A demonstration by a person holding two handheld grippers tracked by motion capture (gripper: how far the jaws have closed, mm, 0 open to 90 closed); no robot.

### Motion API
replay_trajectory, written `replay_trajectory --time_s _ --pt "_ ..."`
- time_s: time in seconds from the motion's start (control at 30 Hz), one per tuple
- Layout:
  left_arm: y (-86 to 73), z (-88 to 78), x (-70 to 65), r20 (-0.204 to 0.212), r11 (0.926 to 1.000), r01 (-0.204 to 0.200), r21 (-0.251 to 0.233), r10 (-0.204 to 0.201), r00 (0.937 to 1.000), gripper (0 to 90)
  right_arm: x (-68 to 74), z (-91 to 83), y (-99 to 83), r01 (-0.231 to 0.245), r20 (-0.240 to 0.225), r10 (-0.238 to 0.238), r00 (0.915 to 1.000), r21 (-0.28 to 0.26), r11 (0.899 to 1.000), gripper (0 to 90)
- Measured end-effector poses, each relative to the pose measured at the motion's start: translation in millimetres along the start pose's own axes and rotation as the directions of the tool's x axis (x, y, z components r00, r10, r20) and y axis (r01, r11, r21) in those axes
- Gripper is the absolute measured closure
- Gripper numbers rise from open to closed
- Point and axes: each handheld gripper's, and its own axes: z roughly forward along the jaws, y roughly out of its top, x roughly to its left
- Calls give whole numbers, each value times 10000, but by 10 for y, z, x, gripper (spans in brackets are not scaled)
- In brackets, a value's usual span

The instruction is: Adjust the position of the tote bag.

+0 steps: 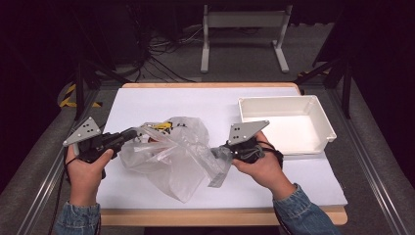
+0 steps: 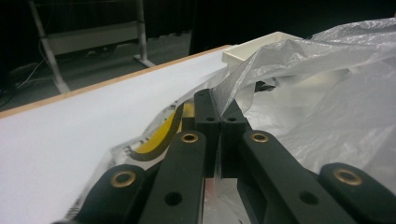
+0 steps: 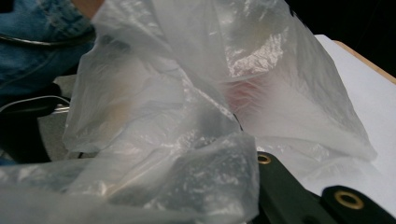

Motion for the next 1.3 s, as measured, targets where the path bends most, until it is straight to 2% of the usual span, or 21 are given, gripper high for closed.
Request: replay_trajectory --time_s 0.07,0.17,0.27,0.37,0.4,0.43,0.47,0.53,0.57,0.6,0.63,0.67,0.73,0.77,0.83,0.9,0.97,1.0,1.07,1.17,1.3 --pt "33 34 9 81 10000 -52 -51 53 10000 897 33 -85 24 -63 -52 63 10000 -131 9999 896" --pt "41 127 127 82 9997 197 -149 -196 9998 897 -54 -153 78 -299 473 318 9984 -411 9987 894" --pt "14 204 259 -62 9986 492 -171 -493 9988 898 -208 -103 116 -752 720 800 9942 -668 9949 889" --pt "-46 273 393 -211 9944 1041 -188 -1045 9943 892 -418 31 163 -1383 853 1442 9859 -719 9878 891" --pt "-46 273 393 -211 9944 1041 -188 -1045 9943 865 -418 31 163 -1383 853 1442 9859 -719 9878 891" --pt "-75 290 429 -319 9913 1297 -234 -1304 9910 773 -549 139 183 -1944 871 1998 9760 -665 9787 892" --pt "-94 294 449 -523 9870 1565 -359 -1582 9860 773 -549 139 183 -1944 871 1998 9760 -665 9787 892" --pt "-113 273 464 -914 9802 1878 -623 -1930 9769 480 -640 215 192 -2395 906 2446 9654 -636 9688 893" --pt "-113 230 459 -1095 9790 1885 -773 -1962 9744 393 -667 236 194 -2522 922 2572 9620 -619 9657 893" --pt "-109 185 446 -1166 9781 1887 -882 -1983 9732 258 -726 285 189 -2899 1020 2954 9499 -657 9548 893" --pt "-105 147 434 -1230 9775 1878 -957 -1988 9723 258 -726 285 189 -2899 1020 2954 9499 -657 9548 893" --pt "-98 44 385 -1358 9785 1769 -1062 -1905 9723 195 -752 306 178 -3063 1113 3123 9435 -672 9495 893" --pt "-99 -11 357 -1424 9800 1696 -1036 -1834 9727 162 -760 311 172 -3126 1162 3185 9408 -662 9476 893" --pt "-106 -127 307 -1569 9802 1694 -1027 -1841 9703 148 -779 322 154 -3259 1257 3314 9351 -624 9433 893" --pt "-115 -244 261 -1620 9800 1682 -1062 -1839 9695 127 -801 330 138 -3391 1369 3443 9288 -602 9388 893" --pt "-116 -303 227 -1547 9796 1710 -1052 -1860 9703 119 -809 334 132 -3447 1424 3496 9260 -587 9369 893" --pt "-112 -361 166 -1286 9843 1588 -774 -1678 9774 100 -829 350 122 -3551 1476 3600 9212 -594 9329 893" --pt "-107 -381 106 -1009 9857 1544 -678 -1607 9818 89 -840 373 119 -3617 1549 3656 9178 -539 9307 894" --pt "-95 -390 35 -762 9872 1500 -536 -1538 9851 81 -845 401 119 -3682 1570 3709 9153 -470 9286 894" --pt "-77 -425 -37 -667 9884 1381 -627 -1422 9876 75 -848 434 122 -3727 1571 3743 9139 -408 9271 894" --pt "-46 -600 -170 -496 9897 1096 -917 -1145 9922 60 -860 495 130 -3795 1660 3781 9108 -245 9249 894"
